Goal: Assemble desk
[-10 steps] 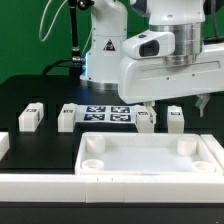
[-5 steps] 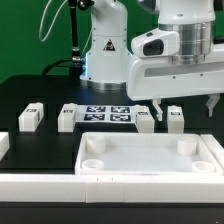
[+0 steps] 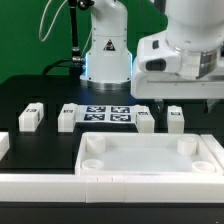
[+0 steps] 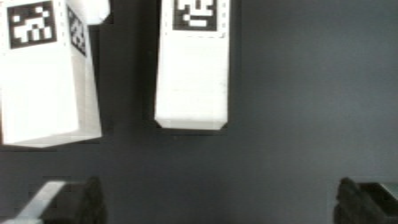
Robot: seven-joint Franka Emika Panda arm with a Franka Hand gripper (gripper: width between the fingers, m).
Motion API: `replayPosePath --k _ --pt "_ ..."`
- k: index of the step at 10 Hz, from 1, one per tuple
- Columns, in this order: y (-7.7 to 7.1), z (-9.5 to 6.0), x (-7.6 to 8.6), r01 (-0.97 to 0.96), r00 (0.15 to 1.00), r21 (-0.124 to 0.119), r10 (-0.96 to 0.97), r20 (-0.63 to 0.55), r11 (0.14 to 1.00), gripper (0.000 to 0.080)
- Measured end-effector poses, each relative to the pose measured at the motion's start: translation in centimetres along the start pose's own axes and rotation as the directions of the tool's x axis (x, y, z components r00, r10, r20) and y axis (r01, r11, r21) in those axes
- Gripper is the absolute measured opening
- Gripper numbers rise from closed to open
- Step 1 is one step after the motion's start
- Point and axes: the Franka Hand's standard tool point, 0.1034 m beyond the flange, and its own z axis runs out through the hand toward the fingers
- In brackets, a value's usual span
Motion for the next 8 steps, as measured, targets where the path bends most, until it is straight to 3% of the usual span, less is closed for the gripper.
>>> replayPosePath --k 3,4,5,6,8 --pt "0.2 0.7 -0.6 -0.015 0.977 -0.017 0.018 0.211 1.0 0.0649" --pt "0.1 1.4 -1.5 -0.037 0.939 -0.025 0.043 0.342 0.999 0.0649" --pt "-0.2 1.8 -1.2 -0.058 0.897 -0.031 0.066 0.438 0.998 0.0649" --pt "-0.4 1.9 0.0 -0.053 0.904 -0.02 0.057 0.423 0.998 0.0649" --pt "-0.4 2.0 -0.2 -0.052 0.903 -0.022 0.056 0.426 0.998 0.0649"
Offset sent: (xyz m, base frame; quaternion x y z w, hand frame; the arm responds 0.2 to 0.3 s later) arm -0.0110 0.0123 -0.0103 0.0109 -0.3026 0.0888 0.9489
